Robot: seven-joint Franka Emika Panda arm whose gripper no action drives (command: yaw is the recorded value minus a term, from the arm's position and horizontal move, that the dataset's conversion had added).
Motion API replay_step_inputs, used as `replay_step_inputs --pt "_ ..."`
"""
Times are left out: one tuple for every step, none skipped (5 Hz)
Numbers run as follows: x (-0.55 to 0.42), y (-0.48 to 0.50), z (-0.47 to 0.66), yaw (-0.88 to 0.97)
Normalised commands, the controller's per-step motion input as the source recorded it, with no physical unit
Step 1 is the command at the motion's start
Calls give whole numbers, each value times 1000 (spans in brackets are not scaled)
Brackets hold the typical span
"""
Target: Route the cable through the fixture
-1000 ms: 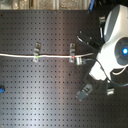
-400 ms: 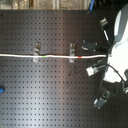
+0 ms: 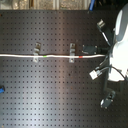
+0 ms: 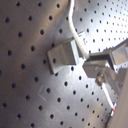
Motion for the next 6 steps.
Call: replay_step_inputs --pt "-118 21 257 0" --pt "-122 25 232 20" --pt "-122 26 209 114" --pt "-185 42 242 214" --pt "21 54 633 9" --pt "13 10 750 0"
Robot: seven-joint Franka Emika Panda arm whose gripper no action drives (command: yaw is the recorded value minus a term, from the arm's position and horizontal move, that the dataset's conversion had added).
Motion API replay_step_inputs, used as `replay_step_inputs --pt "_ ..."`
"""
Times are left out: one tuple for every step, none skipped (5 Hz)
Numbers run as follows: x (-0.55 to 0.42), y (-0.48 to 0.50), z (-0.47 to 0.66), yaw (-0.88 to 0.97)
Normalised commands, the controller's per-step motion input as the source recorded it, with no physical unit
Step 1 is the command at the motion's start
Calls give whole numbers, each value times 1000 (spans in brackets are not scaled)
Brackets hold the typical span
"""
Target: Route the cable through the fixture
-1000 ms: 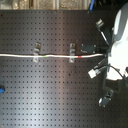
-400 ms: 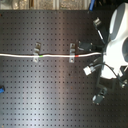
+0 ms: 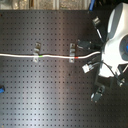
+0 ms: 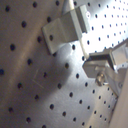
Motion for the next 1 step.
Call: replay_step_inputs --pt "0 0 15 0"
